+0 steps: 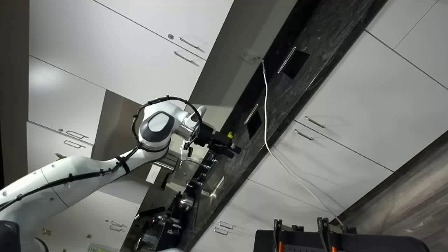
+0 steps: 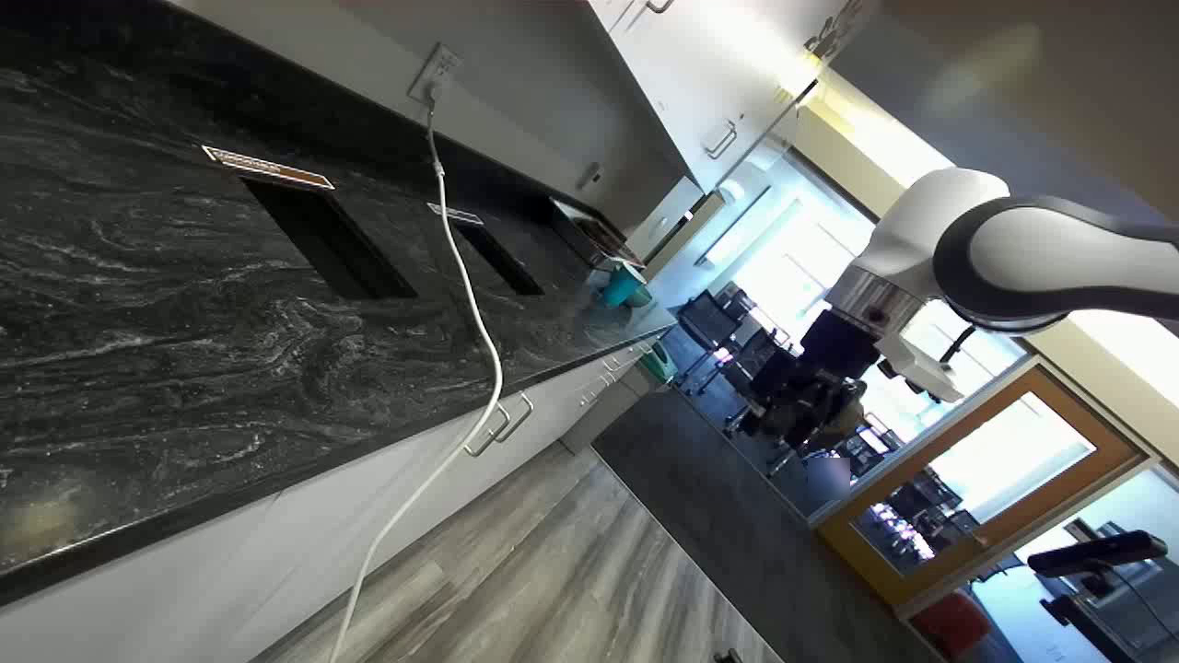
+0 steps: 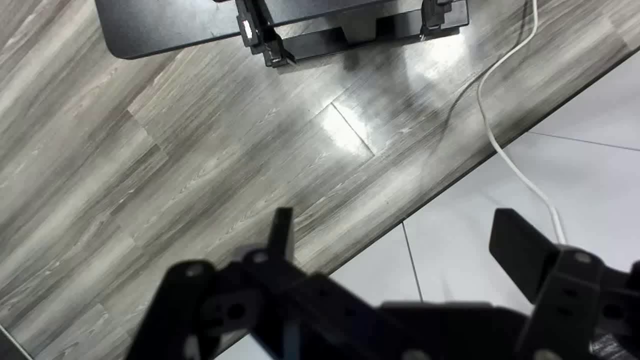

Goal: Open the lower cabinet door

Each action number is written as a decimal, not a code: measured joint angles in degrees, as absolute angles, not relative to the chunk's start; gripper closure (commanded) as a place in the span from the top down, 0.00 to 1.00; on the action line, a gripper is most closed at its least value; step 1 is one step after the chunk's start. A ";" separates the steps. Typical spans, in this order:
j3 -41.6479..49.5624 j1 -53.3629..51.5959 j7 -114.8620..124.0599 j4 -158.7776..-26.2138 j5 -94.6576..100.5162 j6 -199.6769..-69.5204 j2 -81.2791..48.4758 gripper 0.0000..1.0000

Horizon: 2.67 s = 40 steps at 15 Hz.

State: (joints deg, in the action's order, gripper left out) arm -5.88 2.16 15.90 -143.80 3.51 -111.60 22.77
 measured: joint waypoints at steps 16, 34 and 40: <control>-4.72 2.55 15.96 -145.97 5.23 -141.67 9.92 1.00; -0.48 2.79 2.81 -143.93 -0.53 -163.59 -12.09 1.00; -15.66 16.85 -10.07 -142.31 -13.63 -183.50 -22.96 1.00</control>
State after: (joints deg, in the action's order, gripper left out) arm -15.66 16.85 -10.07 -142.31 -13.63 -183.50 -22.96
